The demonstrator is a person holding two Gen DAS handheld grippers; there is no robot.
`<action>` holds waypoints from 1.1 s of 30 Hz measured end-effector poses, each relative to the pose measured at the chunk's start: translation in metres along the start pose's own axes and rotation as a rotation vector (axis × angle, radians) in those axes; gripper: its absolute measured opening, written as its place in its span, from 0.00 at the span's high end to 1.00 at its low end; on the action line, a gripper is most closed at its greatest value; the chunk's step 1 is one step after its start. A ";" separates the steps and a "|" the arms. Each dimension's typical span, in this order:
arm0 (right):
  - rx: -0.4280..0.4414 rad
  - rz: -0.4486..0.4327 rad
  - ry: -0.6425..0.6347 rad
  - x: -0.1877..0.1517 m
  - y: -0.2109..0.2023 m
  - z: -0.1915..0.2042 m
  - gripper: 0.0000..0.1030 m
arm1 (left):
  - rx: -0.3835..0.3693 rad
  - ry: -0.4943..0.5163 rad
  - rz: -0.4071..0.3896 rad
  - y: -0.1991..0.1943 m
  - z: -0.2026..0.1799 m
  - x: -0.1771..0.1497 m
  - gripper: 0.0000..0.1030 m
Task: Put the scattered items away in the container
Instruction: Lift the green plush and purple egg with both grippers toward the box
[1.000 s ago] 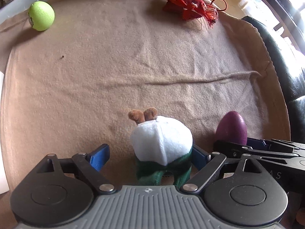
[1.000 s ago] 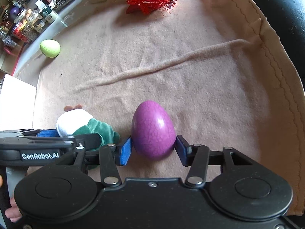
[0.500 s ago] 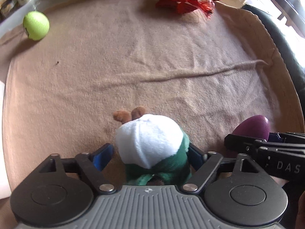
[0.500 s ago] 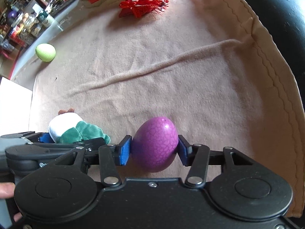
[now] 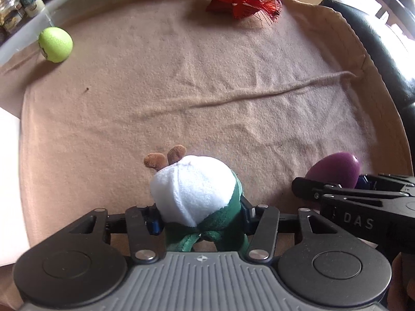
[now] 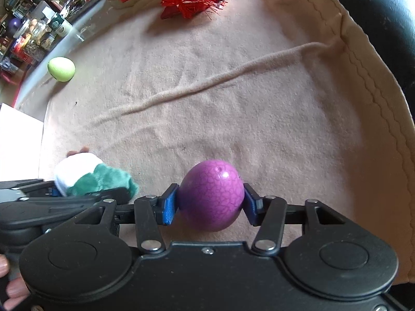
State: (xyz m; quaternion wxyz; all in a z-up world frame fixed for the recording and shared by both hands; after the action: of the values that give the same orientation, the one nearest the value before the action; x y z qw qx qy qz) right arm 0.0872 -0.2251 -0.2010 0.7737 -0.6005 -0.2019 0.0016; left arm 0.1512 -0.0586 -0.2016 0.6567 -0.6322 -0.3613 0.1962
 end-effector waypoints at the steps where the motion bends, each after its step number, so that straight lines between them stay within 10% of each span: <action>1: -0.007 0.003 -0.009 0.000 -0.001 0.001 0.51 | 0.010 0.016 0.000 -0.005 0.001 -0.001 0.48; 17: 0.088 -0.035 -0.096 0.014 -0.044 0.049 0.51 | 0.175 0.165 -0.049 -0.078 0.056 -0.015 0.48; 33: 0.187 0.017 -0.281 0.023 -0.051 0.139 0.51 | 0.182 0.078 -0.054 -0.127 0.127 -0.032 0.48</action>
State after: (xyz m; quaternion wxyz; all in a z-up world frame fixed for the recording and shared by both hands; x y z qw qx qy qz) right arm 0.0522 -0.1043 -0.1191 0.7903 -0.5214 -0.3020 0.1111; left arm 0.0128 -0.0092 -0.0933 0.7300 -0.5673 -0.3329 0.1856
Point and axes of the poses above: each gripper's, at about its wrist camera, not at the fingertips, and y roughly the way its jaws point, z to its left, x to its top, the point moved 6 cm from there along y, roughly the way its jaws point, and after that the axes turned 13 degrees about -y, right-handed, at the moved point
